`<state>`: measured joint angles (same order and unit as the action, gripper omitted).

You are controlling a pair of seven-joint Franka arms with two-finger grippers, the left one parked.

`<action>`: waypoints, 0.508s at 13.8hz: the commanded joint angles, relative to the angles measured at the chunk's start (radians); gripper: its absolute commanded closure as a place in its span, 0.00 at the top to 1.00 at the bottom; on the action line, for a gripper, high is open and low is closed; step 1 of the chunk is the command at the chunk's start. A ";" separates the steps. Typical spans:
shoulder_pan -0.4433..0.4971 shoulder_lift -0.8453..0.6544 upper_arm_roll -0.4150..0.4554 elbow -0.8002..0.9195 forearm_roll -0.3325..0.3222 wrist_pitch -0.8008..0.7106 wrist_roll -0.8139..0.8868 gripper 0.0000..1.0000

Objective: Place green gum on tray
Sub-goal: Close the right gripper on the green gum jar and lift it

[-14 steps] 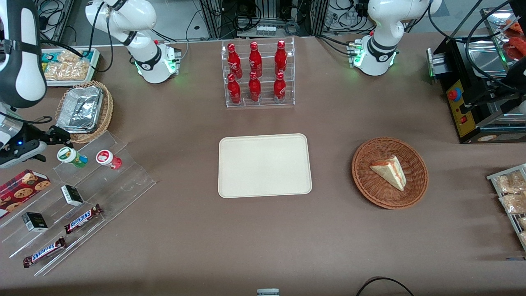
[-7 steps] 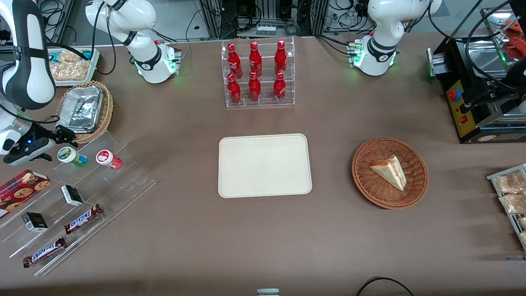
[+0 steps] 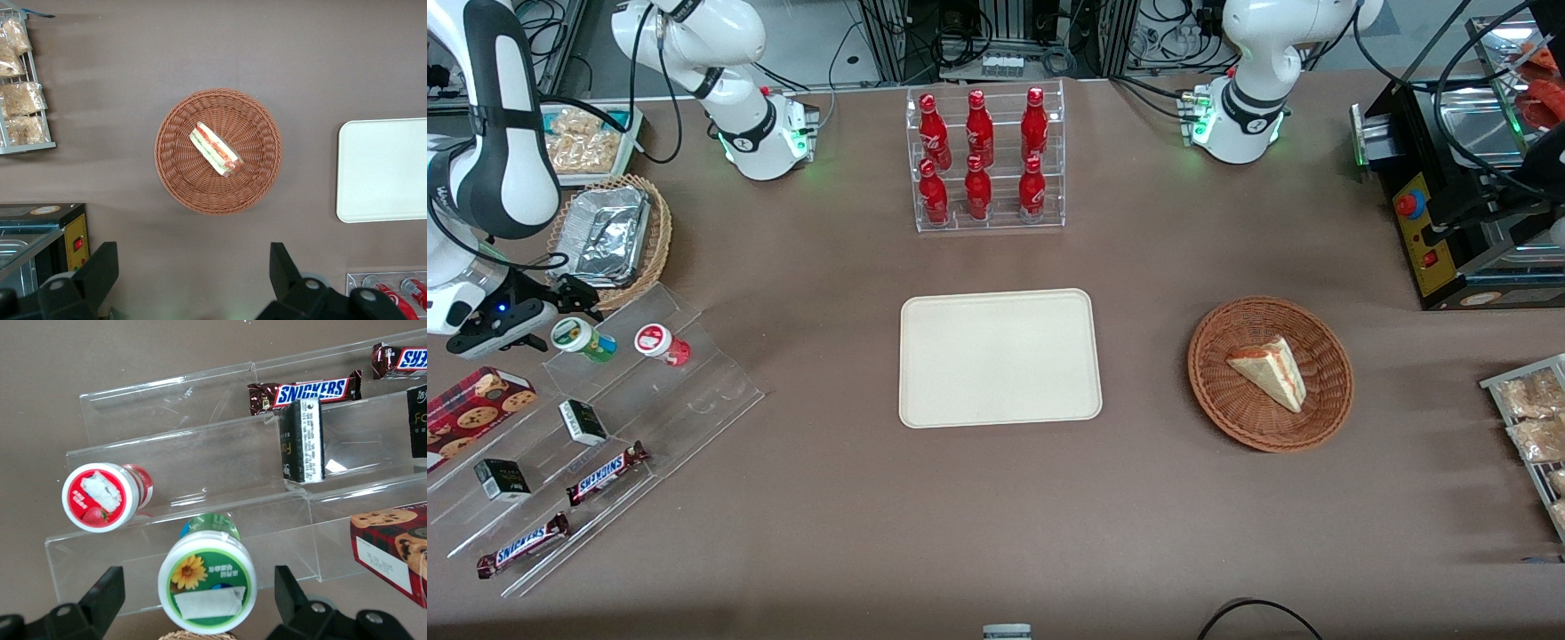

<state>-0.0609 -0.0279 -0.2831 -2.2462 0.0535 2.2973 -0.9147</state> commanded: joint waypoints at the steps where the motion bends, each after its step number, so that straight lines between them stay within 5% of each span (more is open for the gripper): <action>1: 0.003 -0.009 -0.004 -0.018 0.023 0.028 -0.026 0.98; 2: 0.003 -0.009 -0.004 -0.018 0.023 0.028 -0.026 0.85; 4: 0.004 -0.004 -0.004 -0.016 0.022 0.022 -0.038 0.11; 5: 0.004 -0.001 -0.004 -0.012 0.022 0.022 -0.039 0.00; 7: 0.003 0.003 -0.002 0.005 0.022 0.016 -0.036 0.00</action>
<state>-0.0608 -0.0259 -0.2831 -2.2493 0.0536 2.3031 -0.9293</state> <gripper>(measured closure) 0.410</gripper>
